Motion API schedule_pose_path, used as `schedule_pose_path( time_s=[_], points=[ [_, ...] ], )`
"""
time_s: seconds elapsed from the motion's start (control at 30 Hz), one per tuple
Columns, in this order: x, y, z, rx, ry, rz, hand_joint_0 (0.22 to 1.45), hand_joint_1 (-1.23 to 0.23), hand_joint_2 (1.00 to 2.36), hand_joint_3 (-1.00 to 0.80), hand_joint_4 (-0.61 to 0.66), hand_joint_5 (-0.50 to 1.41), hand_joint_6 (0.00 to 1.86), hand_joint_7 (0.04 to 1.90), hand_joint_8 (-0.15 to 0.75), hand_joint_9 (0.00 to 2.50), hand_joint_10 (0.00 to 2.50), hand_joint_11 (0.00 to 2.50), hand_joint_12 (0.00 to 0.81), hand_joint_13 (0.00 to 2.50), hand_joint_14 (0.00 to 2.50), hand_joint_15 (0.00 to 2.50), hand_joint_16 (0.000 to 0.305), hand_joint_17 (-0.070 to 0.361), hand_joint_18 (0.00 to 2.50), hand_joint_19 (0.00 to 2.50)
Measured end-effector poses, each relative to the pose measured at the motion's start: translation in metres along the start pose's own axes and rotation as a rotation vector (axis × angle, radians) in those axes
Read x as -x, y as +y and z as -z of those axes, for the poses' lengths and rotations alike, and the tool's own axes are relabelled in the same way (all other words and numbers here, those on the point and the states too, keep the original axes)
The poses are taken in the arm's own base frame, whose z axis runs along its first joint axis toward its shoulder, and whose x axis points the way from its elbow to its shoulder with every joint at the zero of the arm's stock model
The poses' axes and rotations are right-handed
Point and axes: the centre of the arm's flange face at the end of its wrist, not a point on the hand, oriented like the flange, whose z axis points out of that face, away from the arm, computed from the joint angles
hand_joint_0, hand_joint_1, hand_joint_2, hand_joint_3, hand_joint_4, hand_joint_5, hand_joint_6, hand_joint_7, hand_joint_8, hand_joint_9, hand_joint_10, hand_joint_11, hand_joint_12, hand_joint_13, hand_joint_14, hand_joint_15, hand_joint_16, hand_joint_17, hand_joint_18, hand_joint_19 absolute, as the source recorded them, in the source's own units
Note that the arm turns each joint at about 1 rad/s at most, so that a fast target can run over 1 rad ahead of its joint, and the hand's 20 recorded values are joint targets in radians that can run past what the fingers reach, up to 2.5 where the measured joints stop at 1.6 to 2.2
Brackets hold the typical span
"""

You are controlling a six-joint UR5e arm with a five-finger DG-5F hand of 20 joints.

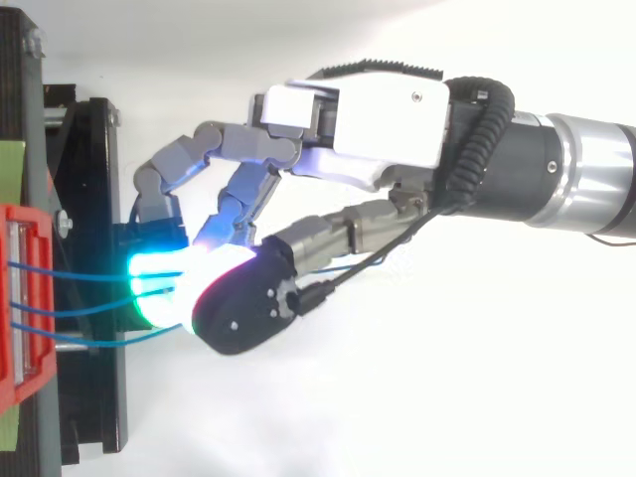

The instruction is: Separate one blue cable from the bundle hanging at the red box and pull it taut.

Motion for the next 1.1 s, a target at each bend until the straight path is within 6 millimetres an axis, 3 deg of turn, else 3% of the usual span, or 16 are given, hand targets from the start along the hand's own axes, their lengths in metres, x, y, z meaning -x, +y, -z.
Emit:
schedule_pose_path(
  time_s=[0.33,0.47,0.63,0.9,1.1],
  points=[
    [-0.0008,0.0001,-0.0001,0.001,0.001,0.0,0.62,-0.71,1.02,-0.1,0.13,-0.19,0.83,1.17,0.31,1.09,0.08,1.77,0.39,1.12,0.24,1.69,0.054,0.122,0.96,0.91],
    [-0.0017,0.0003,-0.0003,0.002,0.0,0.0,0.66,-0.76,1.02,-0.18,0.11,-0.2,0.85,1.07,0.278,1.02,0.08,1.8,0.372,1.1,0.11,1.78,0.05,0.112,0.92,0.91],
    [-0.0031,0.0004,-0.0003,0.0,-0.007,-0.001,0.7,-0.82,1.02,-0.16,0.1,-0.21,0.86,1.1,0.28,0.96,0.11,1.76,0.372,1.08,0.05,1.8,0.05,0.112,0.9,0.88],
    [-0.0034,-0.0001,0.0002,-0.006,-0.009,-0.001,0.78,-0.88,1.0,-0.46,0.11,-0.21,0.86,1.01,0.282,0.94,0.05,1.77,0.374,1.07,0.0,1.78,0.05,0.112,0.87,0.82],
    [-0.0038,-0.0015,0.0016,-0.019,-0.004,-0.002,0.75,-0.88,1.0,-0.5,0.12,-0.21,0.87,1.06,0.286,0.95,0.04,1.77,0.378,1.07,0.0,1.76,0.05,0.111,0.89,0.8]
  ],
)
